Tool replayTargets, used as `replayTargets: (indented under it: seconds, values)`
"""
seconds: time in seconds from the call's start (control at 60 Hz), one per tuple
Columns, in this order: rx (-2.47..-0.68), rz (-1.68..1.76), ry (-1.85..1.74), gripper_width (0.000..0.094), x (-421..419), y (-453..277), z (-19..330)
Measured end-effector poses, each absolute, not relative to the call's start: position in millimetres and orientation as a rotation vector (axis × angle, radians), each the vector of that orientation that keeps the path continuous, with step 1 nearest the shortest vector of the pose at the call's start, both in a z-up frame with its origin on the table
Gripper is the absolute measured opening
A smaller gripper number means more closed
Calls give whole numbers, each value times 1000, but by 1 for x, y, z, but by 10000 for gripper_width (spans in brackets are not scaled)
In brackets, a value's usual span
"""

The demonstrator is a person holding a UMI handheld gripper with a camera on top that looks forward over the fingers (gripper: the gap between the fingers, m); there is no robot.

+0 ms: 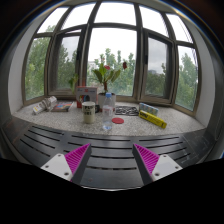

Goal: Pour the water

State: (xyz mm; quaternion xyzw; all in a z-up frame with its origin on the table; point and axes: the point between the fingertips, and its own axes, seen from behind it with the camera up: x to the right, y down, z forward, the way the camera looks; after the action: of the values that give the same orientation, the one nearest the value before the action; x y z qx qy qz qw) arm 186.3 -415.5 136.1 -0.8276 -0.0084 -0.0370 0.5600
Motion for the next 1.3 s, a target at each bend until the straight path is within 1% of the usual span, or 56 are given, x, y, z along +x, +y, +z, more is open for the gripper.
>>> replayTargets:
  seconds: [0.25, 0.467, 0.6, 0.633, 0.667, 0.733, 0.767, 0.8, 0.867, 0.9, 0.917, 1.017, 1.117, 1.2, 1.3]
  values:
    - [-1879, -93, -30, 856, 165, -248, 123]
    - [-1843, -133, 3, 854, 174, -114, 103]
    - [-1830, -138, -2, 793, 179, -62, 87]
    - [-1834, -135, -1, 751, 180, -53, 82]
    - [-1833, -135, 7, 682, 180, -46, 80]
    - [-1807, -99, 16, 482, 177, -39, 83]
    - [-1802, -78, 30, 465, 175, -35, 81]
    - [-1797, -77, 37, 408, 177, -36, 82]
    - [-1797, -83, 39, 342, 177, -36, 81]
    - [-1796, -81, 34, 329, 176, -36, 82]
    - [-1796, -79, 33, 300, 176, -36, 82]
    - [-1794, -106, 19, 298, 179, -42, 85]
    - [-1787, -193, 34, 299, 197, -47, 99]
    - [-1766, -341, 33, 298, 229, -53, 123]
    - [-1697, -629, -49, 298, 274, -54, 168]
